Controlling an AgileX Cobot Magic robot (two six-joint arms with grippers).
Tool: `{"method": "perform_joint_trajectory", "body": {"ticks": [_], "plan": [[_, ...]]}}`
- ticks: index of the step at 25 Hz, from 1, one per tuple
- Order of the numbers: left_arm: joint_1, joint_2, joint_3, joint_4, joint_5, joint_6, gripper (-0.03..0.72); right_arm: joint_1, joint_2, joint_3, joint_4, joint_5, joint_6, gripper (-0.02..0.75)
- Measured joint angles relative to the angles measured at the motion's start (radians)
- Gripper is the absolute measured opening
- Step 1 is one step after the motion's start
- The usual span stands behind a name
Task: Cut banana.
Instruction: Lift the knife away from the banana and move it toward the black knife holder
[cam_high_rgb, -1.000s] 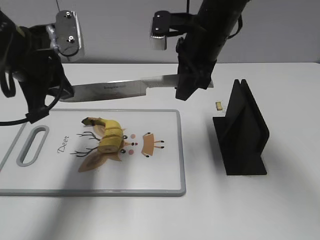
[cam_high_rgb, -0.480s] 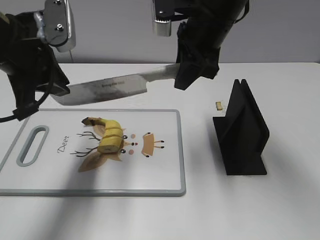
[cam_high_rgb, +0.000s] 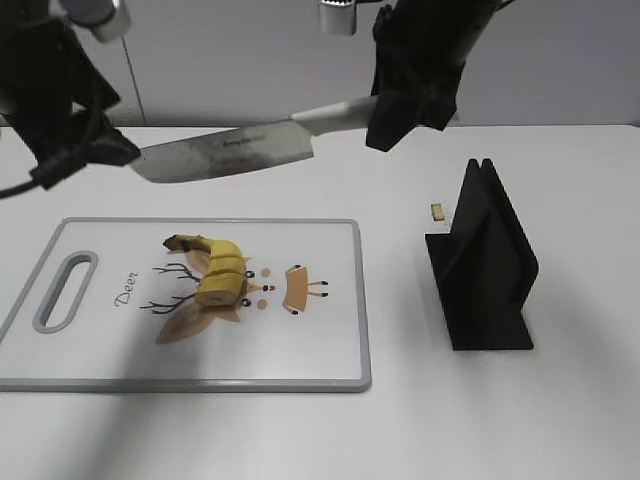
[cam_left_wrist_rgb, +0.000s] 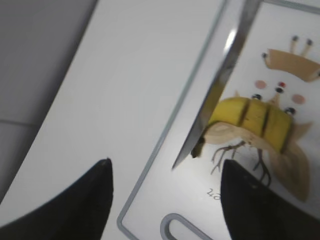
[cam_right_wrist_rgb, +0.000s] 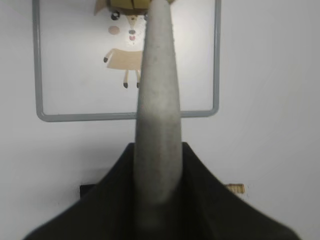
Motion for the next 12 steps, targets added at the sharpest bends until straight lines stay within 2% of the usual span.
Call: {"method": "perform_joint_trajectory", "body": {"ticks": [4, 7, 12], "plan": [[0.119, -0.054, 0.0, 0.011, -0.001, -0.185, 0.638, -0.001, -0.039, 0.0, -0.032, 0.001, 0.098, 0.172], [0.205, -0.092, 0.0, 0.045, 0.057, -0.315, 0.629, -0.001, -0.074, 0.0, -0.039, 0.001, 0.29, 0.172], [0.306, -0.149, 0.0, 0.198, 0.211, -0.601, 0.611, -0.001, -0.113, 0.0, -0.059, 0.002, 0.649, 0.172]]}}
